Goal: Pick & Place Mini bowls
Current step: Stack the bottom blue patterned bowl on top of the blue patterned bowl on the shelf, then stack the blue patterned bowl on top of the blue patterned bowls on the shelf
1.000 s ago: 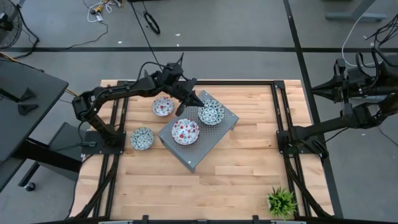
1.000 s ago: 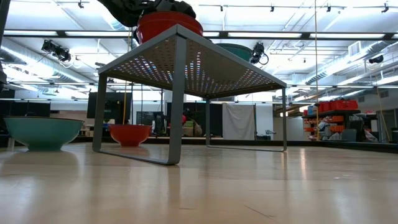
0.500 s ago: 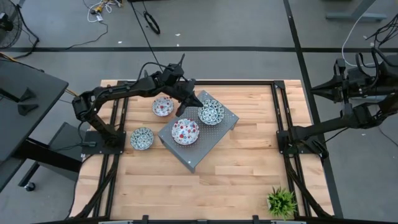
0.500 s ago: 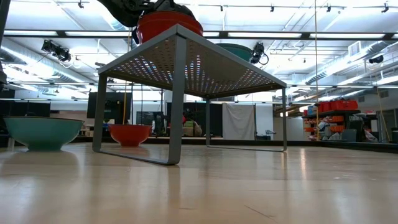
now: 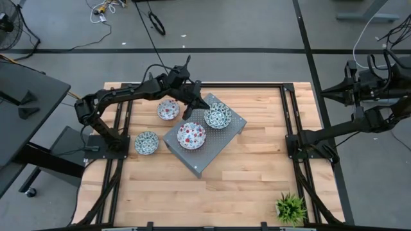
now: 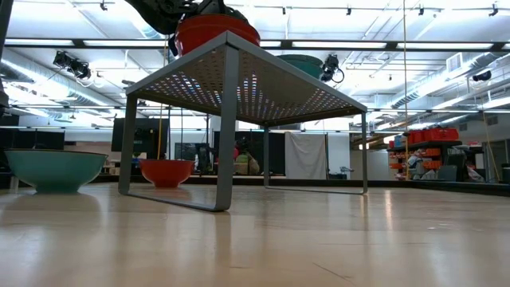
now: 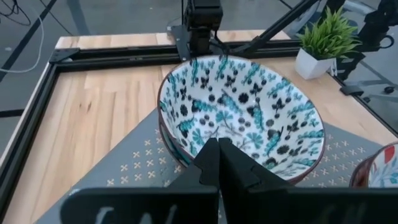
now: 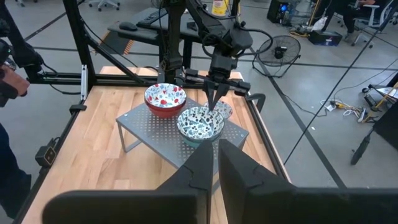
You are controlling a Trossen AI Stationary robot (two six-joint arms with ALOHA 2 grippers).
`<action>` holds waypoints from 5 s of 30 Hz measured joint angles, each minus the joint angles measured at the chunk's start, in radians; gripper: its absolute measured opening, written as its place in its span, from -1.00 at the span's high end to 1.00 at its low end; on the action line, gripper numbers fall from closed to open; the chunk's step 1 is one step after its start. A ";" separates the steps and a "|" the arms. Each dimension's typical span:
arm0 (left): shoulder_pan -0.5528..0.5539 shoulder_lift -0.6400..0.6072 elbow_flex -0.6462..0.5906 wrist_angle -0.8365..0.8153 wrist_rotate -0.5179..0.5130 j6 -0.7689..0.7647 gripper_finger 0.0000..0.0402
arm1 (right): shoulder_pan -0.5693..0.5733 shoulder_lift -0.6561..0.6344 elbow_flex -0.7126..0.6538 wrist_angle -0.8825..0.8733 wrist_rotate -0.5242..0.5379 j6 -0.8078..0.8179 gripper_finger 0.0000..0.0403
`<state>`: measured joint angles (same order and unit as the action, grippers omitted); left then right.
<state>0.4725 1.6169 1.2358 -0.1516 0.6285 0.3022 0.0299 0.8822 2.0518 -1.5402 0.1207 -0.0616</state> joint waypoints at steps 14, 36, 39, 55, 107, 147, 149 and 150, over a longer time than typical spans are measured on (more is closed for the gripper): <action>0.002 -0.002 0.001 -0.001 -0.007 -0.010 1.00 | 0.000 0.000 0.000 0.000 0.000 0.000 0.87; 0.003 -0.255 0.002 -0.182 -0.072 -0.161 1.00 | 0.000 0.000 0.000 0.000 0.000 0.000 0.87; 0.003 -0.294 0.002 -0.241 -0.100 -0.161 1.00 | 0.000 0.000 0.000 0.000 0.000 0.000 0.87; 0.012 -0.370 0.002 -0.632 -0.296 -0.195 1.00 | 0.000 0.000 0.000 0.000 0.000 0.000 0.87; -0.151 -0.430 0.000 -1.325 -0.416 -0.141 0.99 | 0.000 0.000 0.000 0.000 0.000 0.000 0.87; -0.512 -0.721 -0.404 -1.050 -0.444 -0.629 0.99 | 0.000 0.000 0.000 0.000 0.000 0.000 0.87; -0.513 -0.720 -0.422 -1.038 -0.446 -0.647 0.99 | 0.000 0.000 0.000 0.000 0.000 0.000 0.87; -0.515 -0.718 -0.428 -1.025 -0.445 -0.655 0.99 | 0.000 0.000 0.000 0.000 0.000 0.000 0.87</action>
<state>-0.0428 0.8990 0.8075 -1.1762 0.1833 -0.3530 0.0296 0.8822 2.0521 -1.5401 0.1207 -0.0619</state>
